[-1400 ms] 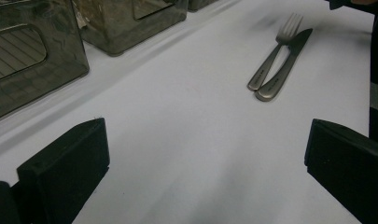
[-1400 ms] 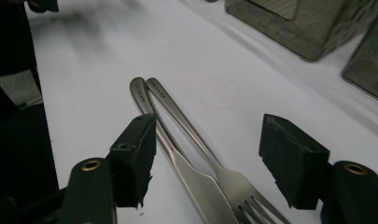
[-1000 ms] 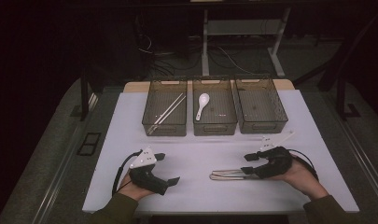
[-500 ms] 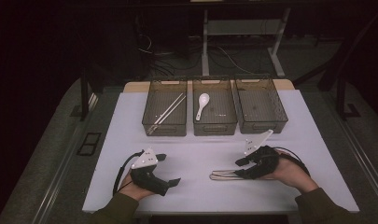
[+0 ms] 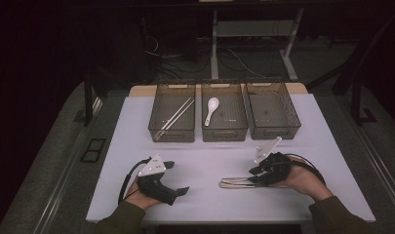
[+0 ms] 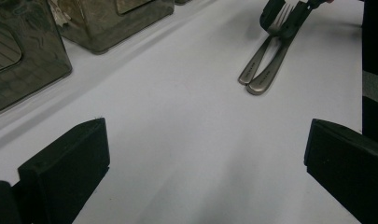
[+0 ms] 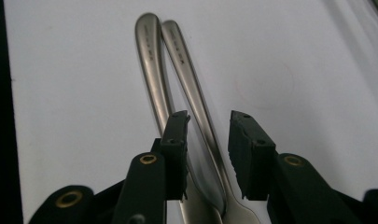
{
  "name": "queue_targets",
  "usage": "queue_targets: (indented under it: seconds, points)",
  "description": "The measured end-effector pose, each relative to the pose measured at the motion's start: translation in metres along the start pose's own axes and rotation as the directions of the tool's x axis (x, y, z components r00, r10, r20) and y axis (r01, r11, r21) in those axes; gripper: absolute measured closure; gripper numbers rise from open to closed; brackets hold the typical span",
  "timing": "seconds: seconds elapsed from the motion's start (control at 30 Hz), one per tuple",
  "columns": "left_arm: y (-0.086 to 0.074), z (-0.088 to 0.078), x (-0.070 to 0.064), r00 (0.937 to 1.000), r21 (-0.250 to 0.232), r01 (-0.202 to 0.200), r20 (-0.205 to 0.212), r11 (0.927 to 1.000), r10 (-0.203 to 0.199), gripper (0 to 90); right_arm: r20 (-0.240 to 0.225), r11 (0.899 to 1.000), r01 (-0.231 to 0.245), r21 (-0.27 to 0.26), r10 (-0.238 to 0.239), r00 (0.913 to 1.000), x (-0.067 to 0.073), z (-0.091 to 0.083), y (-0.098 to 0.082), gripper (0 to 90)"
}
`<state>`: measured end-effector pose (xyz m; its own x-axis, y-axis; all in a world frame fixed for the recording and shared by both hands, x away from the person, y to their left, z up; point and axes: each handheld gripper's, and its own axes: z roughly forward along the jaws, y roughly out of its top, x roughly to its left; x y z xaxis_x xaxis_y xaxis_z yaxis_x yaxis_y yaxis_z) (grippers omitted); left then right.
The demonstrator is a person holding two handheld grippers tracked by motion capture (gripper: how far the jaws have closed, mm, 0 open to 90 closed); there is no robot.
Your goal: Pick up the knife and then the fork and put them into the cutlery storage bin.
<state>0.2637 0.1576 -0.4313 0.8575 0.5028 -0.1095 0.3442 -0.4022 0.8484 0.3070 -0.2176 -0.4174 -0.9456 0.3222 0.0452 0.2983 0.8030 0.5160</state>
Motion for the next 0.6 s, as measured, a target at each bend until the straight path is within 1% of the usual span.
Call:
queue_targets:
  seconds: [0.03, 0.1, 0.23, 0.27, 0.37, 0.47, 0.6]
  points:
    - [0.0, -0.0001, 0.0001, 1.0, 0.001, -0.001, 0.0, 1.0, 0.001, 0.0, 0.002, 1.0, 0.009, 0.005, -0.009, 1.0, -0.0013, 0.0012, -0.0009, 68.5]
    - [0.0, -0.0003, 0.0004, 1.0, 0.001, -0.001, 0.0, 1.0, 0.001, 0.0, 0.007, 1.0, 0.005, 0.024, -0.005, 1.0, -0.0026, 0.0025, -0.0022, 68.9]
    - [-0.0001, -0.0003, 0.0002, 1.0, 0.002, -0.001, 0.0, 1.0, 0.001, 0.0, 0.018, 0.999, 0.024, 0.046, -0.025, 0.9995, -0.0068, 0.005, -0.0031, 69.7]
    - [0.0, -0.0005, 0.0001, 1.0, 0.001, -0.002, -0.001, 1.0, 0.002, 0.0, 0.015, 0.999, 0.018, 0.048, -0.018, 0.9997, -0.0066, 0.0057, -0.0031, 70.1]
    - [0.0, -0.0009, 0.0004, 1.0, 0.001, 0.001, -0.001, 1.0, -0.001, 0.0, 0.011, 0.998, 0.026, 0.064, -0.027, 0.9996, -0.0072, 0.0077, -0.0037, 71.2]
    - [0.0, -0.0007, 0.0004, 1.0, 0.003, -0.001, -0.001, 1.0, 0.001, 0.0, 0.02, 0.996, 0.025, 0.081, -0.027, 0.9994, -0.0073, 0.0093, -0.0043, 73.2]
    - [0.0, -0.0007, 0.0002, 1.0, 0.001, -0.002, -0.004, 1.0, 0.002, 0.0, 0.016, 0.996, 0.024, 0.08, -0.026, 0.9995, -0.008, 0.0096, -0.0044, 73.8]
